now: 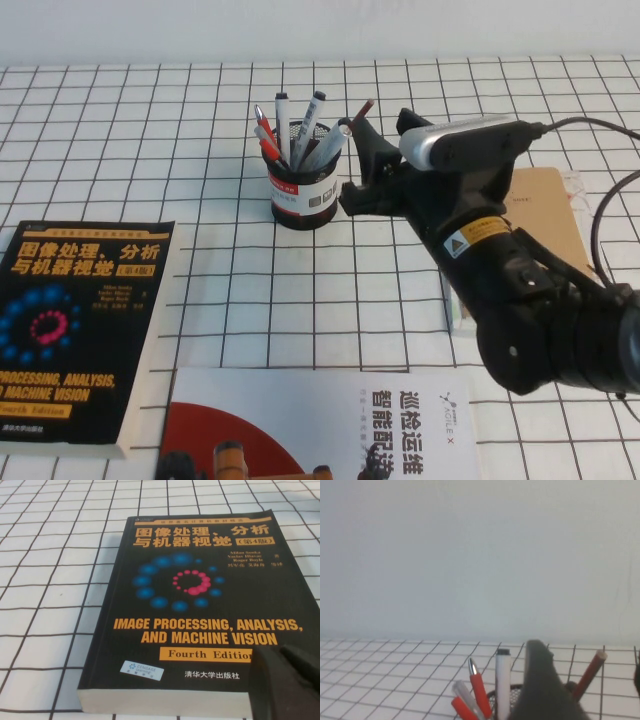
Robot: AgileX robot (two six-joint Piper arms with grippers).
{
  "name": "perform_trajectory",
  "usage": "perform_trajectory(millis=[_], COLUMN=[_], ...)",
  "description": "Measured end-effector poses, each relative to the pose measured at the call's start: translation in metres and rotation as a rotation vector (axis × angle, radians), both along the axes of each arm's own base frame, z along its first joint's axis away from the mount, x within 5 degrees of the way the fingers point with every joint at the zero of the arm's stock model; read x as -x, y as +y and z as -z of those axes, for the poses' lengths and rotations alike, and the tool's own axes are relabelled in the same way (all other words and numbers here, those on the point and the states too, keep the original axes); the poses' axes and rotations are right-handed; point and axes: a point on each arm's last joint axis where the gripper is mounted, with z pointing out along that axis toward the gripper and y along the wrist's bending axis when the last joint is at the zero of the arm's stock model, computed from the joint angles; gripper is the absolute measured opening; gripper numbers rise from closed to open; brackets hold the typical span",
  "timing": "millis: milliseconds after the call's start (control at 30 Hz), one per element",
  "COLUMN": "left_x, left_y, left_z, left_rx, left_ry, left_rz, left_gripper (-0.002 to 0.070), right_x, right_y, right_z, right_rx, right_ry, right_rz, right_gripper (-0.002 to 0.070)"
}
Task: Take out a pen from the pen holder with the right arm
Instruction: 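Take a marker out of the pen holder and lay it on the table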
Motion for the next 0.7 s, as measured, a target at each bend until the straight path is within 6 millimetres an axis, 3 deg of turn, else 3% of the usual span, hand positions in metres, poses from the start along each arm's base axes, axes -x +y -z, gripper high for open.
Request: perform_trajectory(millis=[333, 700], left_x=[0.0, 0.0], left_y=[0.0, 0.0], left_z=[0.0, 0.0], left_rx=[0.0, 0.0], left_ry=[0.0, 0.0], left_rz=[0.0, 0.0], left_gripper=[-0.0003, -0.0003], right_x=[-0.044, -0.082], right_y=[0.014, 0.022], right_z=[0.007, 0.03], right_rx=[-0.144, -0.203], right_ry=[0.004, 0.086], right_rz=[0.076, 0.131], right_gripper=[0.0358, 0.0358])
